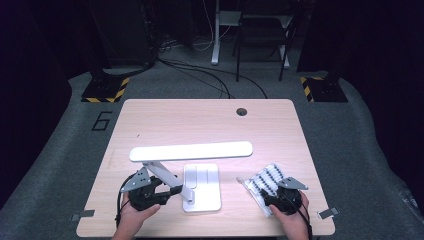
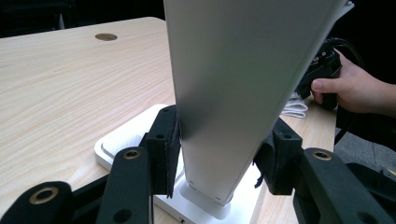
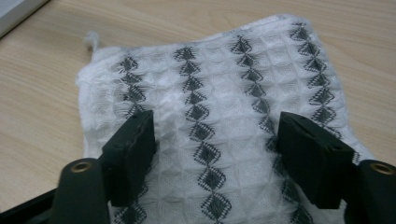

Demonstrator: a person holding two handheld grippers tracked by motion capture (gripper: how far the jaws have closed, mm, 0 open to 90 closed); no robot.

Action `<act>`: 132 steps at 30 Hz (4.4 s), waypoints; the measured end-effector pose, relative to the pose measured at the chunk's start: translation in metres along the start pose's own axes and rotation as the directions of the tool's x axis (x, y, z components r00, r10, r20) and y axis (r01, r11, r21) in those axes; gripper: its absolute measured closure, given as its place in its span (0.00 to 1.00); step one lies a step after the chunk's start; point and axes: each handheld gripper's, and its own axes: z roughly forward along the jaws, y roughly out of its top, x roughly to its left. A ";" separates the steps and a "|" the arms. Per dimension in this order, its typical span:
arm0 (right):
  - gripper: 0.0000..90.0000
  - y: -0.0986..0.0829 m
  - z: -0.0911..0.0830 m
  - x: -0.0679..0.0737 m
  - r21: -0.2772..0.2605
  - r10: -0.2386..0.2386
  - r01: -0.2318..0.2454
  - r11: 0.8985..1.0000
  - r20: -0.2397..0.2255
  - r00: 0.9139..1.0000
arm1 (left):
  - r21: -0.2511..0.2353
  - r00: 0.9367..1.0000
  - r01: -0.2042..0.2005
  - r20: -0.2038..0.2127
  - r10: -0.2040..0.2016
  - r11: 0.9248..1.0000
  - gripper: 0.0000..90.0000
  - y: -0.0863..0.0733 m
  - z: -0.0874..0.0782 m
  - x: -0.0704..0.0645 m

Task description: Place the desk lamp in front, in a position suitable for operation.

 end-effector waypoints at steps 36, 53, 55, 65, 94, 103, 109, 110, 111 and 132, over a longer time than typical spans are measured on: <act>0.89 0.051 -0.029 0.043 -0.136 -0.056 0.025 0.990 -0.236 0.970 | 0.007 1.000 -0.001 -0.006 0.001 1.000 0.61 0.000 0.000 -0.001; 0.88 0.066 -0.017 0.090 -0.153 -0.123 0.071 0.986 -0.365 0.923 | 0.003 1.000 0.000 -0.009 0.000 1.000 0.61 0.000 0.000 -0.001; 0.88 0.066 -0.013 0.096 -0.152 -0.142 0.089 0.984 -0.383 0.913 | -0.001 1.000 0.002 -0.003 -0.002 1.000 0.61 0.000 0.000 -0.001; 0.88 0.063 0.007 0.123 -0.109 -0.167 0.133 0.985 -0.416 0.894 | 0.002 1.000 0.000 0.007 0.000 1.000 0.61 0.000 0.000 0.000; 0.86 0.045 0.030 0.141 -0.044 -0.207 0.208 0.977 -0.425 0.881 | 0.006 0.998 -0.027 0.062 0.027 1.000 0.60 0.000 -0.003 0.004; 0.86 0.044 0.030 0.140 -0.061 -0.231 0.225 0.972 -0.400 0.887 | 0.018 0.998 -0.039 0.057 0.038 0.999 0.60 0.003 0.000 0.003; 0.86 0.050 0.034 0.138 -0.042 -0.224 0.226 0.973 -0.390 0.893 | 0.018 0.997 -0.041 0.070 0.040 0.999 0.60 0.004 0.003 0.005; 0.86 0.051 0.035 0.138 -0.039 -0.227 0.230 0.973 -0.383 0.896 | 0.018 0.997 -0.041 0.070 0.040 0.999 0.60 0.004 0.003 0.005; 0.86 0.053 0.036 0.137 -0.040 -0.238 0.241 0.970 -0.383 0.893 | 0.022 0.997 -0.044 0.070 0.042 0.999 0.60 0.004 0.003 0.005; 0.86 0.082 0.068 0.127 -0.008 -0.210 0.220 0.975 -0.346 0.915 | 0.009 0.997 -0.041 0.063 0.041 0.999 0.61 0.003 0.003 0.005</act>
